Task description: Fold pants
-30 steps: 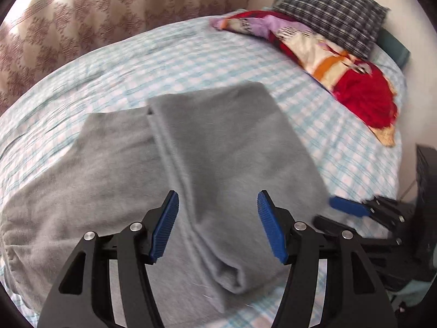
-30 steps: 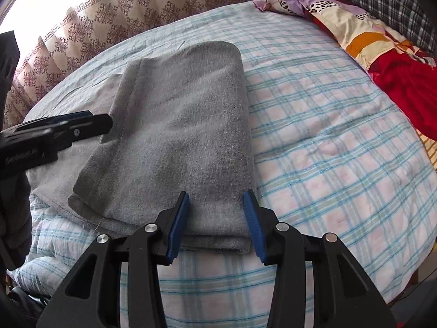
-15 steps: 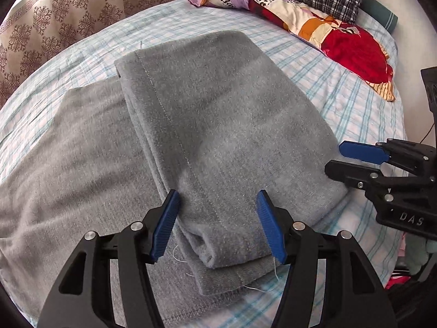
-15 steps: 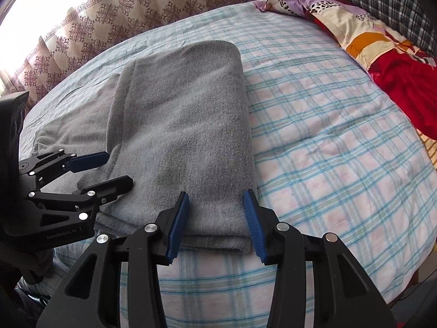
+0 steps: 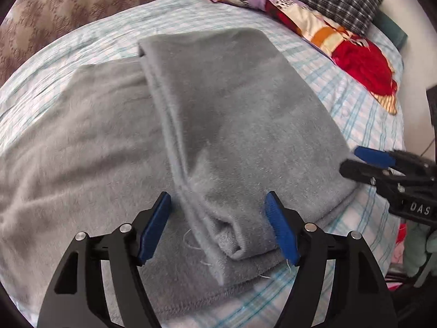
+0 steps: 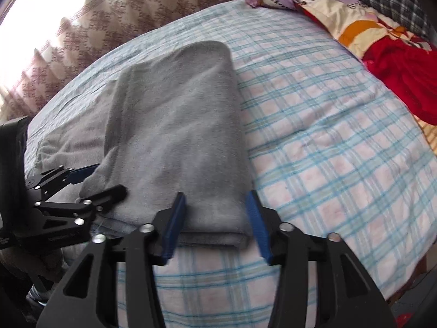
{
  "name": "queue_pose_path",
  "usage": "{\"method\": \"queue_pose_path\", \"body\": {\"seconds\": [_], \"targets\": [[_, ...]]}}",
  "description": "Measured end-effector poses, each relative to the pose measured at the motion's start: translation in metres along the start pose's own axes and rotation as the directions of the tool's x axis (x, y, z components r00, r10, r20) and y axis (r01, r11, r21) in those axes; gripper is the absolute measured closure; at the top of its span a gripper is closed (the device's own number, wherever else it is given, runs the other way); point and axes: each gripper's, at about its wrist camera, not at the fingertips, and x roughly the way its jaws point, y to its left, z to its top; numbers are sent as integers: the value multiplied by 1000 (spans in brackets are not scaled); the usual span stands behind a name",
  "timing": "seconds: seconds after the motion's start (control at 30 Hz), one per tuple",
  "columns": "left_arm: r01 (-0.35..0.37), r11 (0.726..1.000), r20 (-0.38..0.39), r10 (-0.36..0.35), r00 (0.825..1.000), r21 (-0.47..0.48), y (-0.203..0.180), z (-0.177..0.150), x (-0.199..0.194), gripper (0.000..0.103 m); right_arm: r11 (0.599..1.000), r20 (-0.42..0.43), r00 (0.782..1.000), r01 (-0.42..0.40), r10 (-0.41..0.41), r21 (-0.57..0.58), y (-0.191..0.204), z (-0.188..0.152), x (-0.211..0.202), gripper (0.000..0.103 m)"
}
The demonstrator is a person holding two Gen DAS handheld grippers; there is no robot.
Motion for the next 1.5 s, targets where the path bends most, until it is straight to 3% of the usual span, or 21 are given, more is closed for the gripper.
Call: {"method": "queue_pose_path", "body": {"seconds": [0.13,0.37,0.57,0.83,1.2,1.5], "targets": [[-40,998,23,39,999,40,-10,4,-11,30,995,-5,998,-55,55,81,-14,-1,-2,39],[-46,998,84,41,996,52,-27,27,-34,30,993,-6,997,-81,82,86,-13,-3,2,46],[50,999,2,-50,999,6,-36,59,-14,29,992,-18,994,-109,110,59,-9,0,9,57],[110,993,-97,-114,989,-44,-59,92,23,24,991,3,994,-111,111,72,-9,0,5,70],[125,992,-155,-126,980,-14,-85,120,44,24,996,99,991,-93,94,-11,12,-2,-17,75],[56,998,-244,-46,969,33,-99,142,74,21,992,135,986,-90,102,-88,35,-4,-24,76]]}}
